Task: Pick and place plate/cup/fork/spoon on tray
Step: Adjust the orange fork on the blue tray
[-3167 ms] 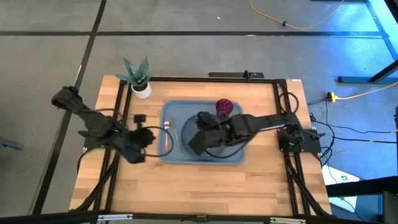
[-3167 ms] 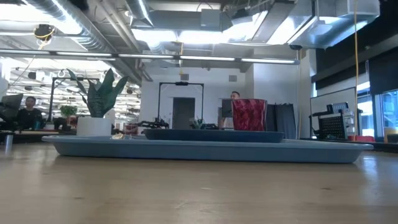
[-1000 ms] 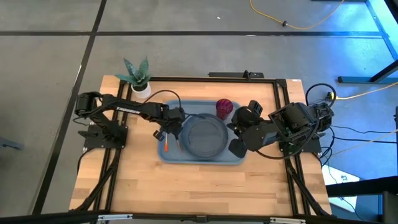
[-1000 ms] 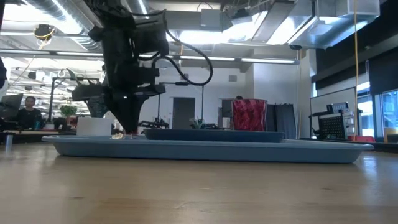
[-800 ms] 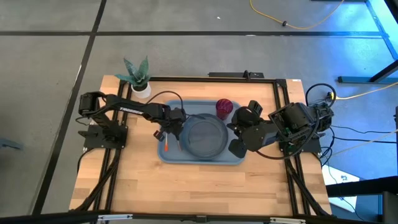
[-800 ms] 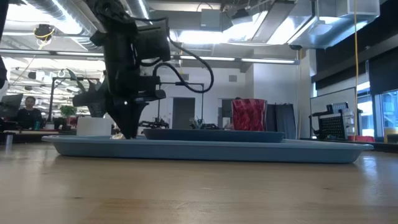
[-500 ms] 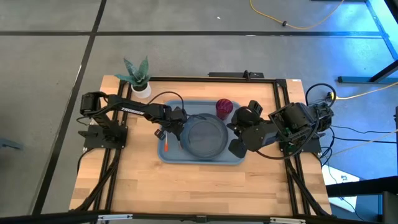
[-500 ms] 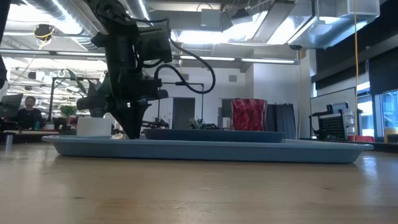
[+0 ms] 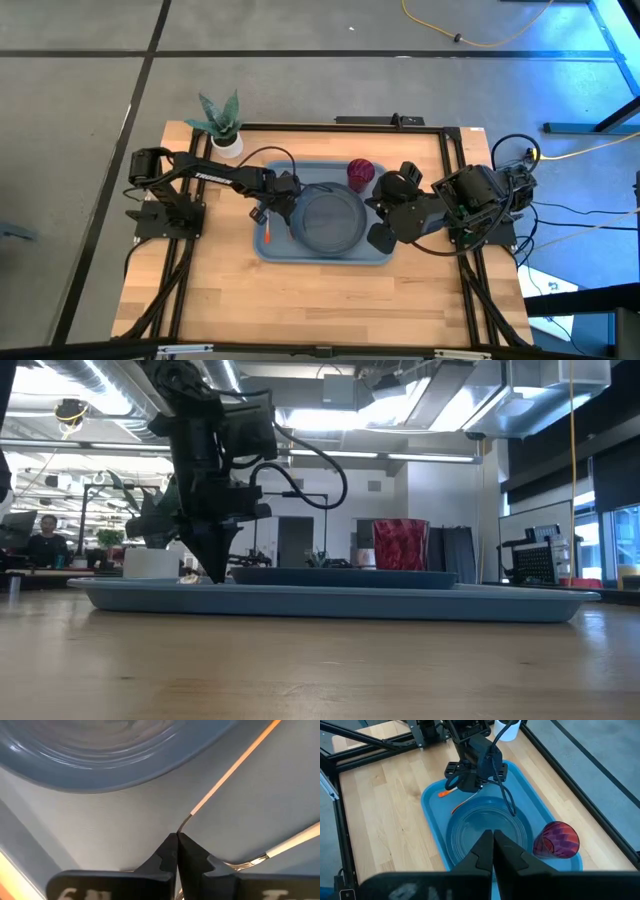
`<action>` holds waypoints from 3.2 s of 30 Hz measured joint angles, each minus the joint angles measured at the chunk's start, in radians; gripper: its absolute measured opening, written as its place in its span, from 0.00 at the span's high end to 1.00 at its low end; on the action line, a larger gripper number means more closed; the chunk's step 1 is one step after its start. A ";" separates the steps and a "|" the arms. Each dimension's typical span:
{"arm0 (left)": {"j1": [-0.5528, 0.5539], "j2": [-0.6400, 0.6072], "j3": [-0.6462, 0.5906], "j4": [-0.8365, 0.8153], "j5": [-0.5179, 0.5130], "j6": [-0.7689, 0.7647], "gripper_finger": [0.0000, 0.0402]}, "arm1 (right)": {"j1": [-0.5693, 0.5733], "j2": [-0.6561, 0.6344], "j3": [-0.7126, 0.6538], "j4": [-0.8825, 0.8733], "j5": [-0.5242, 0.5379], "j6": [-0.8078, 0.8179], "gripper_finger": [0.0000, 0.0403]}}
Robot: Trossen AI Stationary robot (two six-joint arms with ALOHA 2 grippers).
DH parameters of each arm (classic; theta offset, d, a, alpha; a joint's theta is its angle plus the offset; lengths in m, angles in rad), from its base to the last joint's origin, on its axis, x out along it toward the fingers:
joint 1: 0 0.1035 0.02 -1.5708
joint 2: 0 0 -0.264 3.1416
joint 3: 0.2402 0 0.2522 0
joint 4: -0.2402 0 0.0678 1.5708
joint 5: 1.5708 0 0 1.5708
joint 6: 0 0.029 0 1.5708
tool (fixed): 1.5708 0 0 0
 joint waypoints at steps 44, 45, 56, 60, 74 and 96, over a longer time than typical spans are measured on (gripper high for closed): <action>-0.025 -0.018 0.083 -0.056 -0.268 -0.341 0.91 | -0.004 0.001 0.000 0.001 0.000 0.008 0.98; -0.020 -0.018 0.083 -0.056 -0.261 -0.342 0.90 | -0.004 0.001 0.000 0.003 0.000 0.008 0.98; -0.013 -0.019 0.068 -0.090 -0.005 -0.187 0.91 | -0.004 0.001 0.000 0.010 0.000 0.009 0.98; -0.013 -0.019 0.048 -0.090 -0.005 -0.108 0.91 | -0.004 0.001 0.000 0.011 0.000 0.009 0.98; -0.013 -0.019 0.009 -0.060 -0.008 -0.044 0.91 | -0.004 0.001 0.000 0.011 0.000 0.008 0.98; -0.037 -0.010 0.011 0.007 -0.006 0.044 0.91 | -0.004 0.001 0.000 0.010 0.000 0.008 0.98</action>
